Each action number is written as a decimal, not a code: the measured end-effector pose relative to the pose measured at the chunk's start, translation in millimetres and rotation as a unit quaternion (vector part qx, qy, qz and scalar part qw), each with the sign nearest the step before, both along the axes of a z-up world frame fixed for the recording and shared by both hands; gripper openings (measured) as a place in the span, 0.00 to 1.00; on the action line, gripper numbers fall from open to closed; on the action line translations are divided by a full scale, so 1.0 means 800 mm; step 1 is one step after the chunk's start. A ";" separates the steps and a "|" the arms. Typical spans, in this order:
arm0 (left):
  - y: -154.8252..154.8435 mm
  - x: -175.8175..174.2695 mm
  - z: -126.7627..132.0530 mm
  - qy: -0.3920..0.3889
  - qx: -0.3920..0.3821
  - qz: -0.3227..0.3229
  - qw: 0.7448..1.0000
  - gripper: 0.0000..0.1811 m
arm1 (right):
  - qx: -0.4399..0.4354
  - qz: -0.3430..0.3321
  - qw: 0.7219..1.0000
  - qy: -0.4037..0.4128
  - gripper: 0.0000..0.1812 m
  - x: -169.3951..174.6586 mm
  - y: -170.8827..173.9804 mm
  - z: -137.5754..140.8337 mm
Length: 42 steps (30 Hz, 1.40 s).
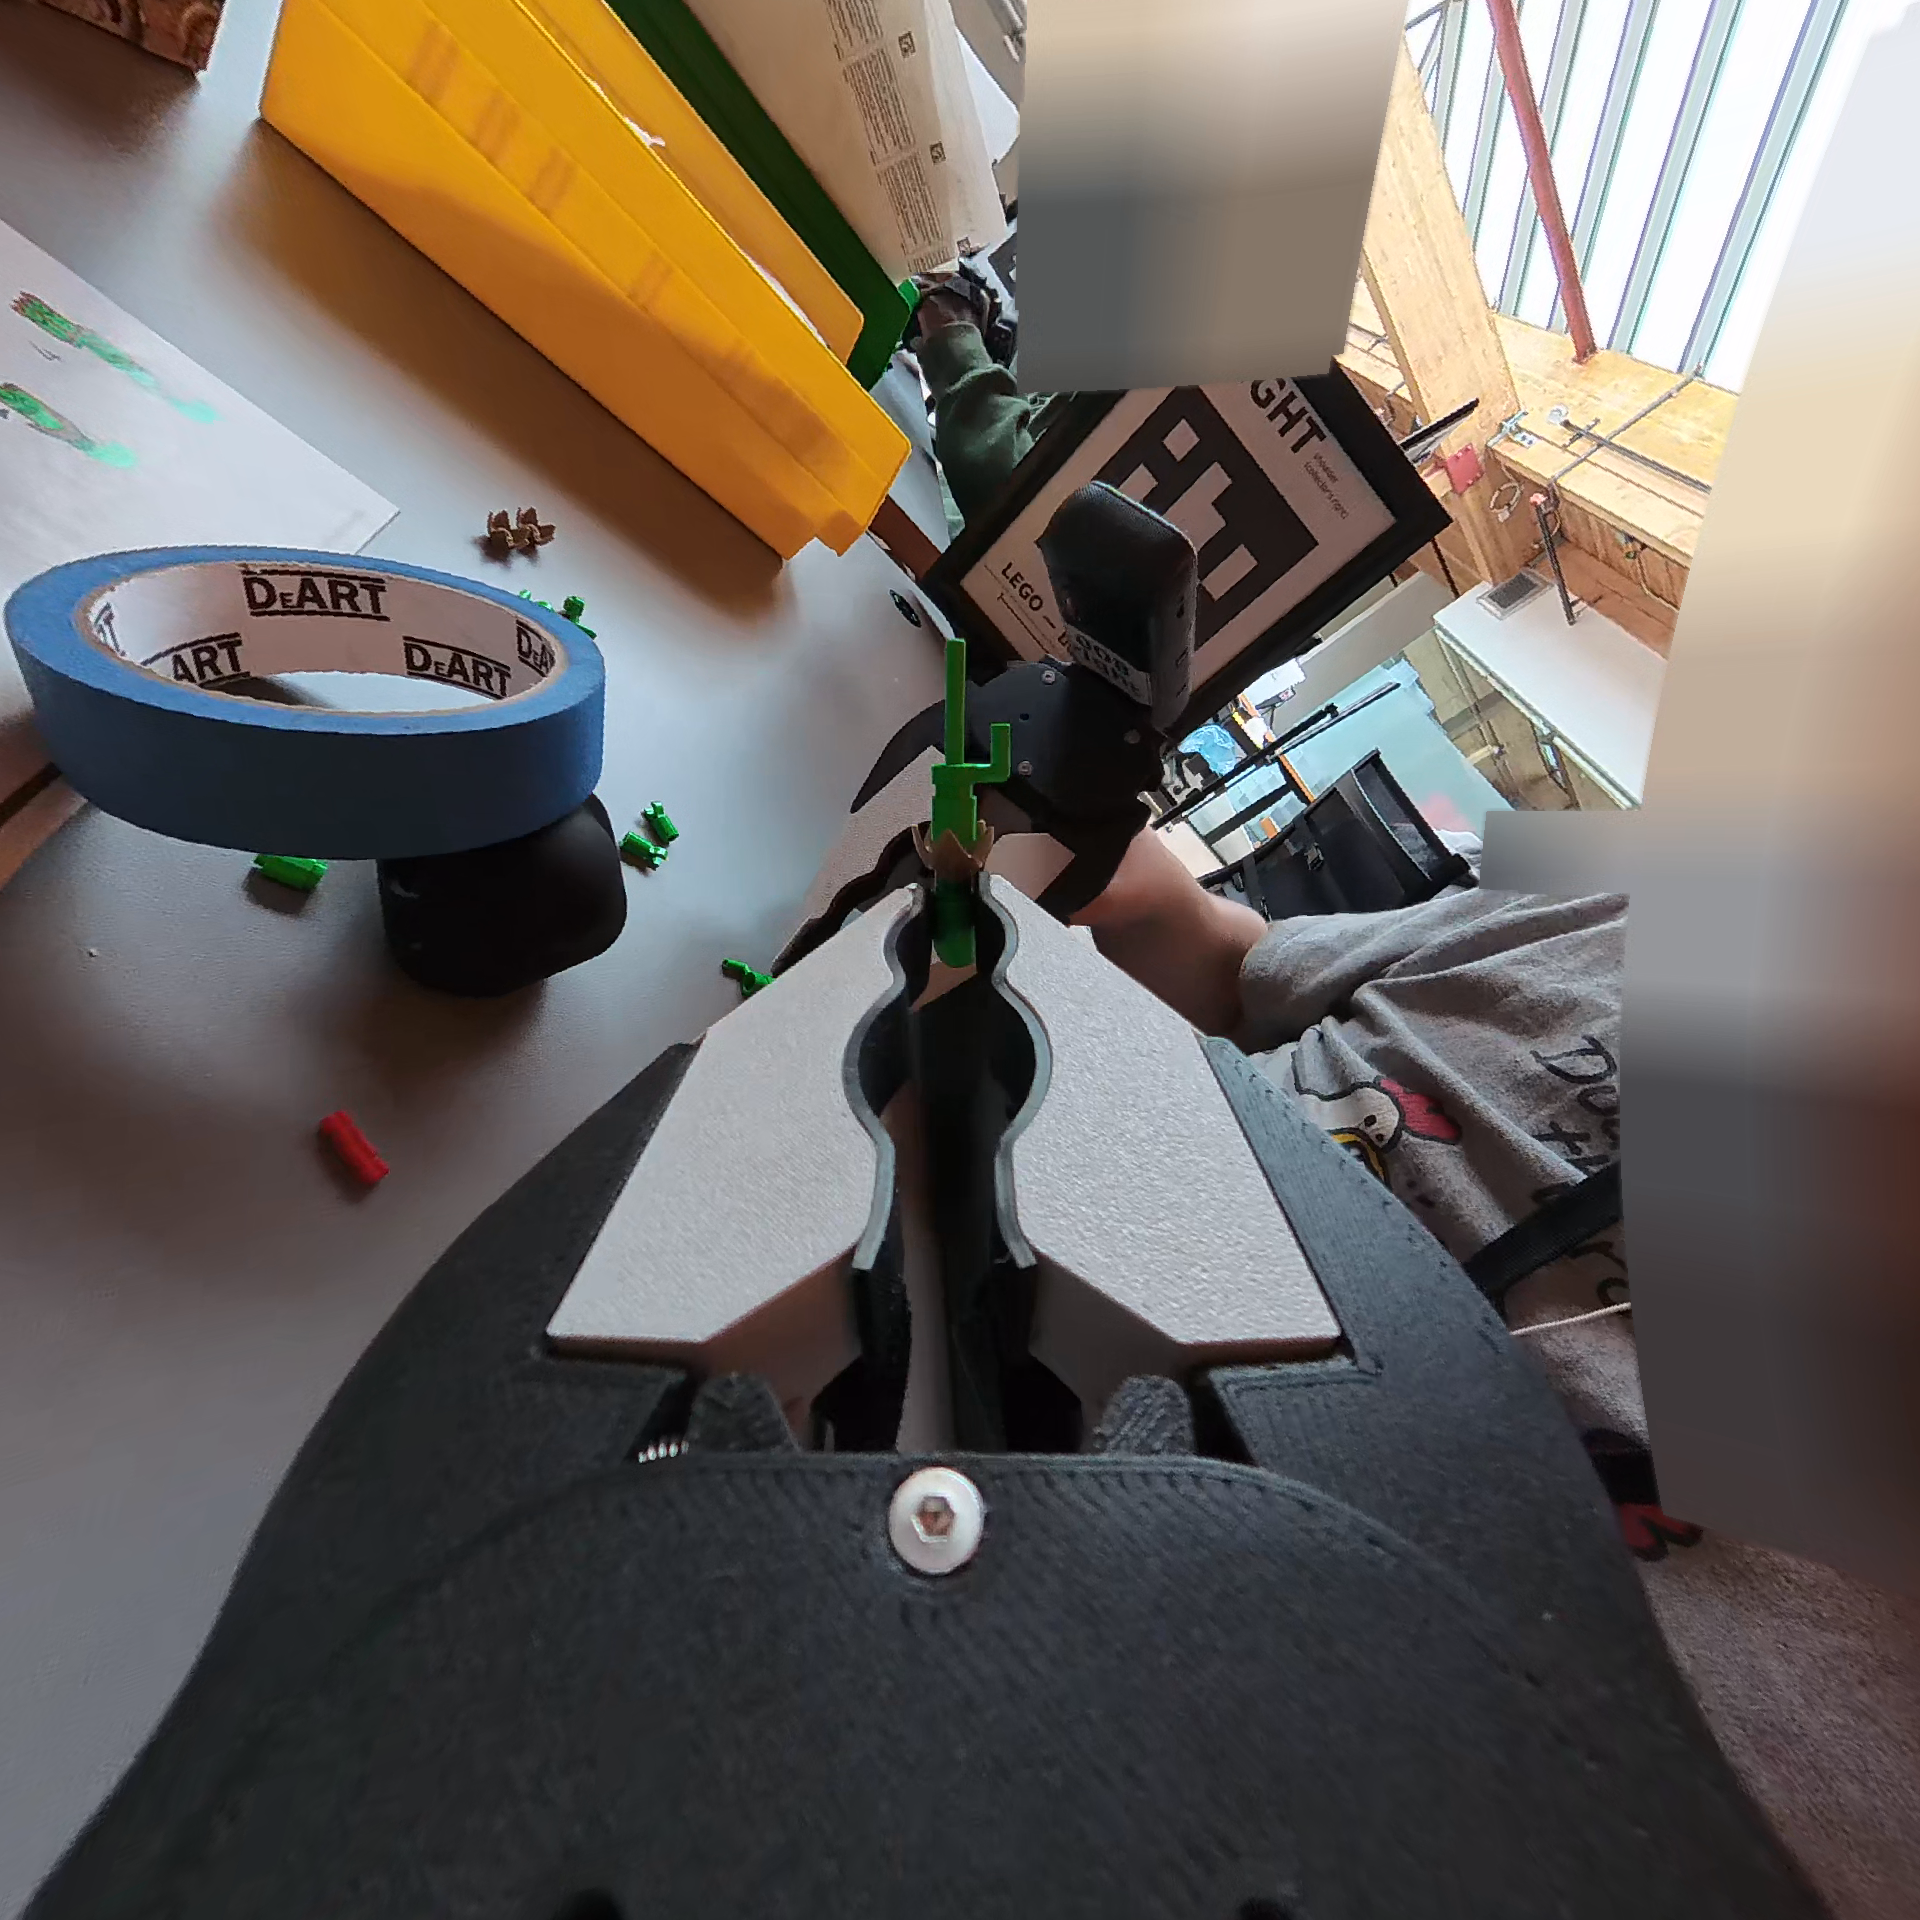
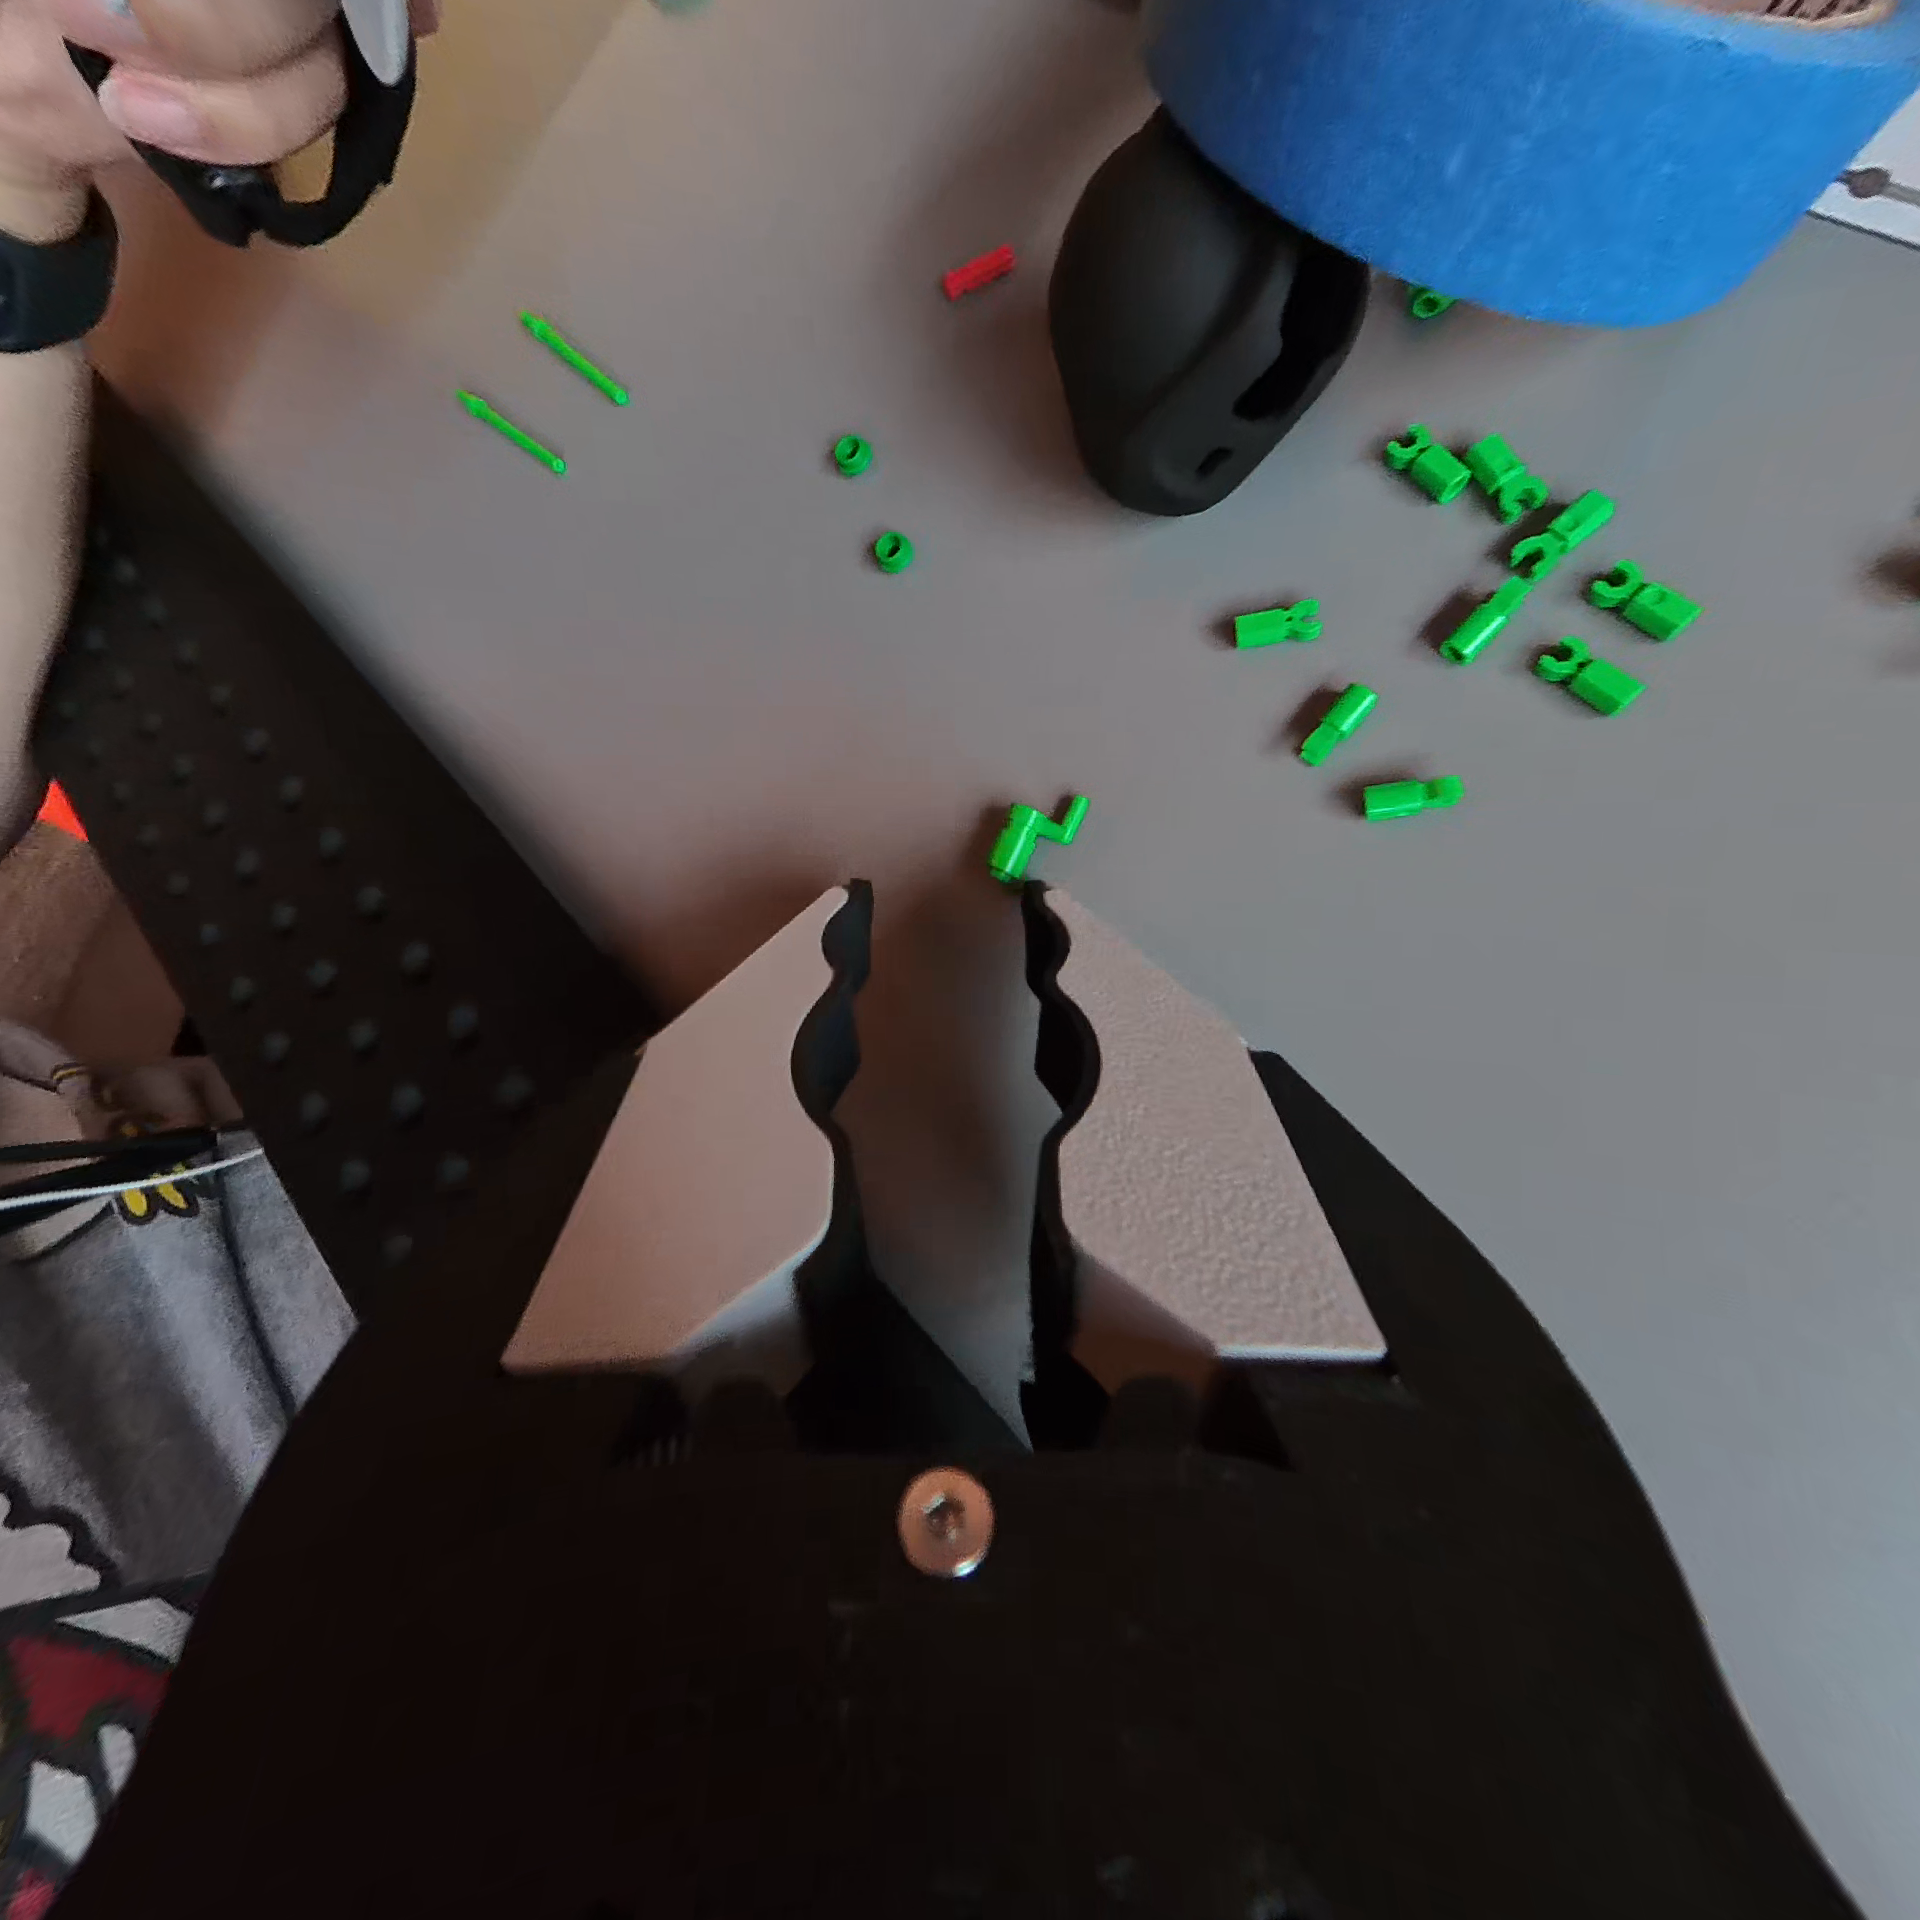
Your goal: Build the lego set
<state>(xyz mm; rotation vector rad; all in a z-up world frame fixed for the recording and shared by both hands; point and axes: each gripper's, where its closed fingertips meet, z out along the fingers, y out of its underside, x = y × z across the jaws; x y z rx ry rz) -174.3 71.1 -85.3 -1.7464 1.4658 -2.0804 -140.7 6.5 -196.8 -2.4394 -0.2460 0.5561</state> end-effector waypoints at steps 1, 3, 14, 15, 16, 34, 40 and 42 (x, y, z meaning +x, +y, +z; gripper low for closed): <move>0.000 0.000 0.000 0.000 0.001 -0.001 1.000 0.03 | 0.005 0.005 1.000 0.001 0.15 0.000 0.000 0.001; -0.002 -0.001 0.003 -0.005 -0.006 -0.007 1.000 0.03 | 0.009 0.024 1.000 -0.001 0.15 -0.007 -0.001 0.000; -0.006 -0.003 0.009 -0.014 -0.036 -0.022 0.999 0.02 | 0.069 0.097 0.985 -0.128 0.13 0.012 0.012 0.000; -0.006 -0.003 0.009 -0.014 -0.034 -0.023 0.999 0.02 | 0.073 0.096 0.984 -0.133 0.13 0.012 0.015 -0.002; -0.007 -0.003 0.008 -0.013 -0.034 -0.023 0.999 0.02 | 0.077 0.101 0.982 -0.140 0.13 0.010 0.017 -0.004; -0.001 0.000 0.002 -0.007 -0.016 -0.005 1.000 0.03 | 0.179 0.093 0.971 -0.128 0.02 0.030 0.046 0.039; 0.025 0.004 0.008 -0.026 0.008 0.055 0.998 0.03 | 0.302 -0.007 0.928 -0.218 0.02 0.114 0.094 0.154; 0.029 0.003 0.017 -0.049 0.036 0.072 0.996 0.03 | 0.352 -0.047 0.914 -0.197 0.01 0.135 0.108 0.179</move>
